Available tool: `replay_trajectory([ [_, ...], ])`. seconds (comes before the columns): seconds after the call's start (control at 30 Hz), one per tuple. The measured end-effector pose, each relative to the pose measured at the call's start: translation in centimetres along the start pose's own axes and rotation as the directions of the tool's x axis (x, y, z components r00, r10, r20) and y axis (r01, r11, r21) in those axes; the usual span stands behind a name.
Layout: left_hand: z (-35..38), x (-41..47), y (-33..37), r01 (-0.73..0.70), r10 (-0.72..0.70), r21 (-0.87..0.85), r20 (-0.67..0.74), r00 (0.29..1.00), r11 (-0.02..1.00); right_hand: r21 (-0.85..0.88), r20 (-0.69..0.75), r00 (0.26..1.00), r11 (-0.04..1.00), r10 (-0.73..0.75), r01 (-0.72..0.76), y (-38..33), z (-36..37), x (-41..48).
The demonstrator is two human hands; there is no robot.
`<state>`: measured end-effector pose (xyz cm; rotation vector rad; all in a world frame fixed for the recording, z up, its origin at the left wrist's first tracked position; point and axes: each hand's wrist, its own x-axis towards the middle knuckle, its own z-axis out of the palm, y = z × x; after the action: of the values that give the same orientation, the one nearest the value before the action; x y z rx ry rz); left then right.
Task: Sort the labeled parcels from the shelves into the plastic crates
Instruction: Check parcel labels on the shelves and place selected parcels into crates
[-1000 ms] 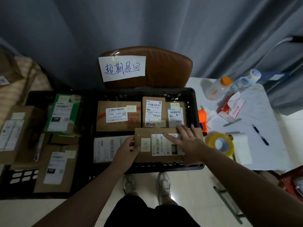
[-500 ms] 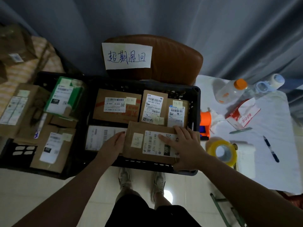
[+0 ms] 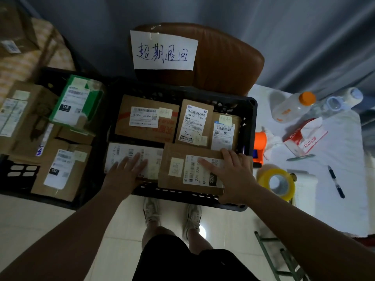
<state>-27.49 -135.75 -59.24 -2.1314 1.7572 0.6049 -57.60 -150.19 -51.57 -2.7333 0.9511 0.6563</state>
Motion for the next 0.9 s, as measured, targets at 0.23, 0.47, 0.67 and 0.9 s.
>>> replay_trajectory([
  [0.23, -1.3, 2.1, -1.0, -0.105, 0.119, 0.216, -0.054, 0.991, 0.971, -0.014, -0.115, 0.987, 0.993, 0.116, -0.119, -1.2, 1.5, 0.6],
  [0.47, -3.4, 4.6, -2.2, -0.289, 0.266, 0.335, 0.114, 0.957, 0.897, 0.059, -0.21, 0.977, 0.998, 0.046, -0.034, -7.1, 0.7, 3.7],
  [0.67, -3.8, 4.7, -2.5, -0.331, 0.328, 0.388, 0.077, 0.942, 0.86, 0.073, -0.221, 0.971, 0.994, 0.094, -0.079, -7.2, -0.9, 3.5],
  [0.9, -4.0, 4.8, -2.6, -0.337, 0.287, 0.345, 0.19, 0.939, 0.876, 0.059, -0.108, 0.99, 0.994, 0.095, -0.089, -7.8, -2.4, 3.3],
])
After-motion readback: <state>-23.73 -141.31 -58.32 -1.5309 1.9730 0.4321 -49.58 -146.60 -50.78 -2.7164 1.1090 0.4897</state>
